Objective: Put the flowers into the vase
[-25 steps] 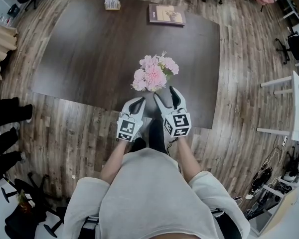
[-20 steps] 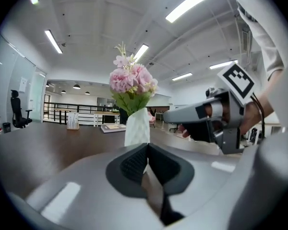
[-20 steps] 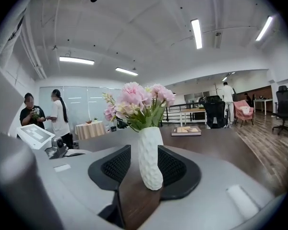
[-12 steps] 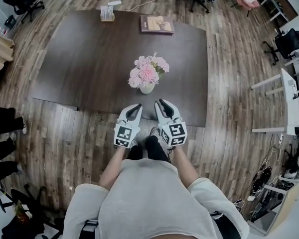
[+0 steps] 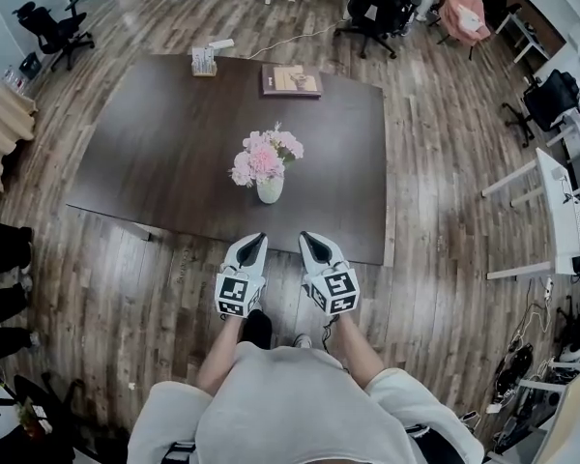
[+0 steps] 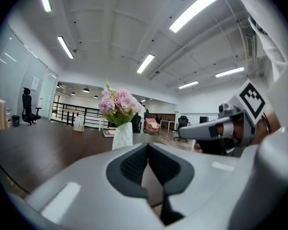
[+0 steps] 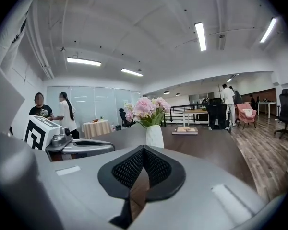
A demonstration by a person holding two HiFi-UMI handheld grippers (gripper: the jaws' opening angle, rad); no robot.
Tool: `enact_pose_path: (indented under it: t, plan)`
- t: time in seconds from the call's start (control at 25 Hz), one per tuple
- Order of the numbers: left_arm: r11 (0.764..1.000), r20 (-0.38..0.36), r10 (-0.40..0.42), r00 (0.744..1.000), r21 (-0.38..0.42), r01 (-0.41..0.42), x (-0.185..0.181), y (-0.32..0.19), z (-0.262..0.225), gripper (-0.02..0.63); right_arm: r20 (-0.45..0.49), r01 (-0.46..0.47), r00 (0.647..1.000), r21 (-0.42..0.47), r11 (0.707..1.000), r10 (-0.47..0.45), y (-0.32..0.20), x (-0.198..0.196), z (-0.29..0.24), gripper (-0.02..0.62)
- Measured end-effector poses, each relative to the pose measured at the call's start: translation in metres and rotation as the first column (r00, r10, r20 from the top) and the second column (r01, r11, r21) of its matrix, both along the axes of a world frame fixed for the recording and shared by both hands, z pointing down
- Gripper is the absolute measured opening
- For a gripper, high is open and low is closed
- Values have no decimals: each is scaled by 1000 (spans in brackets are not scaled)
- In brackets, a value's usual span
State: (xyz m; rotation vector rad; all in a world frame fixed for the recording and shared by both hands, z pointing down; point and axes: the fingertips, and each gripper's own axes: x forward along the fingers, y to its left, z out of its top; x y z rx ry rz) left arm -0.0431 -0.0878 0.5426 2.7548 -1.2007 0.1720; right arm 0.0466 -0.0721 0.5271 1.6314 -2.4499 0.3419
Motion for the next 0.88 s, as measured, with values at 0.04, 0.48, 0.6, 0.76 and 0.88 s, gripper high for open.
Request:
enact_pose_path:
  t: [0.04,0.48,0.6,0.76,0.88]
  plan:
    - [1000,1,-8,1000,3,8,4,7,-2,9,1,4,1000,3,1000,-4,7,4,0,-3]
    - [996,46,-85,995,23,84,39,114,-28,9,0,47,999,25,999,-47,110,55,-10,-3]
    - [995,47,-95,994,39,93,48,130,-35,9,-1,52,999,43,998,-52,126,63,-15,-5]
    - [995,36,-93,995,39,92,56,148,-41,9,-7,77,997,62,995,-76,146,63,-23,-4]
    - [995,38,-93,995,40,92,58,160,-44,9,-12,94,996,71,993,-93,158,59,-26,-5]
